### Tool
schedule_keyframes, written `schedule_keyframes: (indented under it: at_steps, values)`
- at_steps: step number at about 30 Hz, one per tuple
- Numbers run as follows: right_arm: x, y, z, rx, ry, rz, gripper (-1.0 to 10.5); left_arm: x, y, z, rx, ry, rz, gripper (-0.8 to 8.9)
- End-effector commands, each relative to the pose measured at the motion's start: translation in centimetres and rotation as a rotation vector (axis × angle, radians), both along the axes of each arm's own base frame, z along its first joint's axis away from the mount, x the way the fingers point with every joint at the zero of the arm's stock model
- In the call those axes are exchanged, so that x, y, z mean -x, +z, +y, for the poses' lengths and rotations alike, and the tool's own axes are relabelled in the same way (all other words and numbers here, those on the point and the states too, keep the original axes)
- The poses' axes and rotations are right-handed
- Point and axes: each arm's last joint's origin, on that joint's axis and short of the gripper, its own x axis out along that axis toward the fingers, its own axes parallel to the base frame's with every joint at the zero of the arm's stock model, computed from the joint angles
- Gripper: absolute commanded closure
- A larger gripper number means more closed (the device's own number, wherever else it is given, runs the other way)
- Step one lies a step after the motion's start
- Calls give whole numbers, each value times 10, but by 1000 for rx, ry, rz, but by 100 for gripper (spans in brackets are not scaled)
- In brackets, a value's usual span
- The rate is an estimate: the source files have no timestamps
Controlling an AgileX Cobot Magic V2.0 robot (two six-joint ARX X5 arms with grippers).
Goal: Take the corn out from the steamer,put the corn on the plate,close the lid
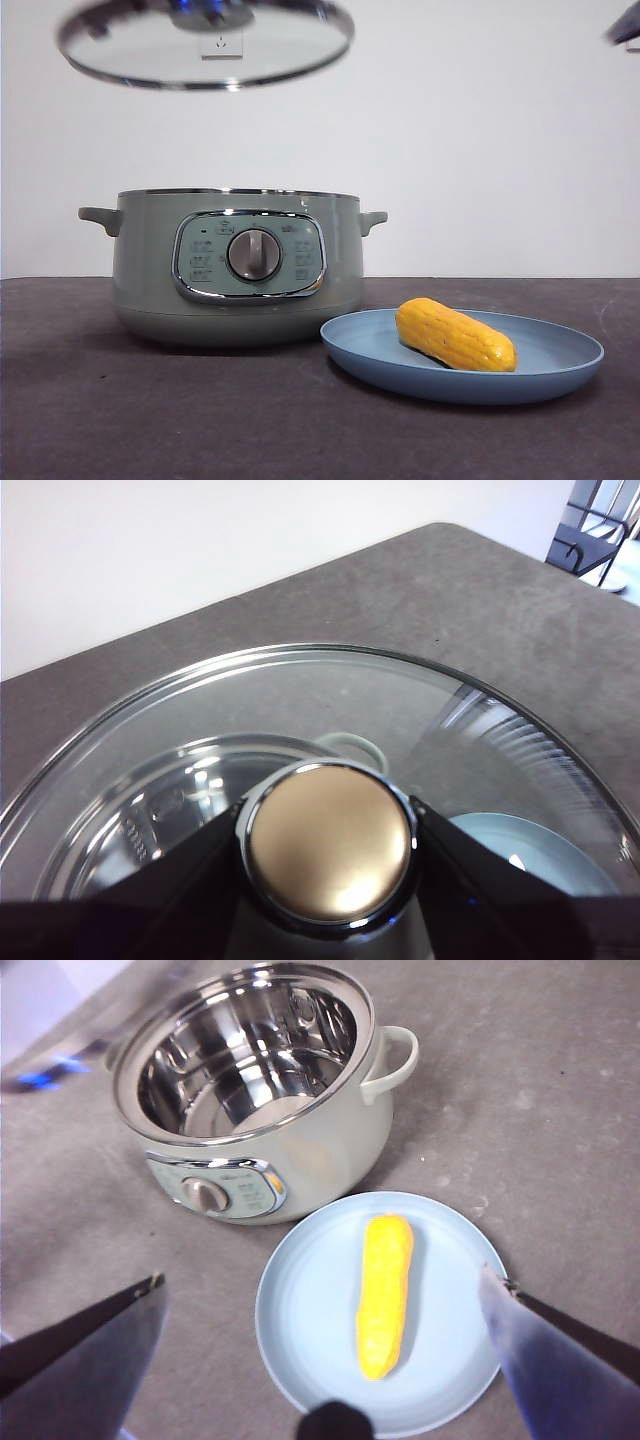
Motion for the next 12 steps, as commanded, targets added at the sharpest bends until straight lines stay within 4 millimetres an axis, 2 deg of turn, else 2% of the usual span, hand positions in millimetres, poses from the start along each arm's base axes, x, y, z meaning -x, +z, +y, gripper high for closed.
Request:
schedule_keyframes:
  at_steps: [1, 6, 12]
  values:
    - [11, 0, -5, -23, -13, 11, 379, -13, 1, -5, -3, 11, -82, 822]
    - [26, 1, -13, -24, -16, 14, 379, -37, -20, -11, -53, 55, -77, 822]
    - [34, -2, -16, -10, -18, 47, 380, -58, -38, -13, -59, 75, -70, 822]
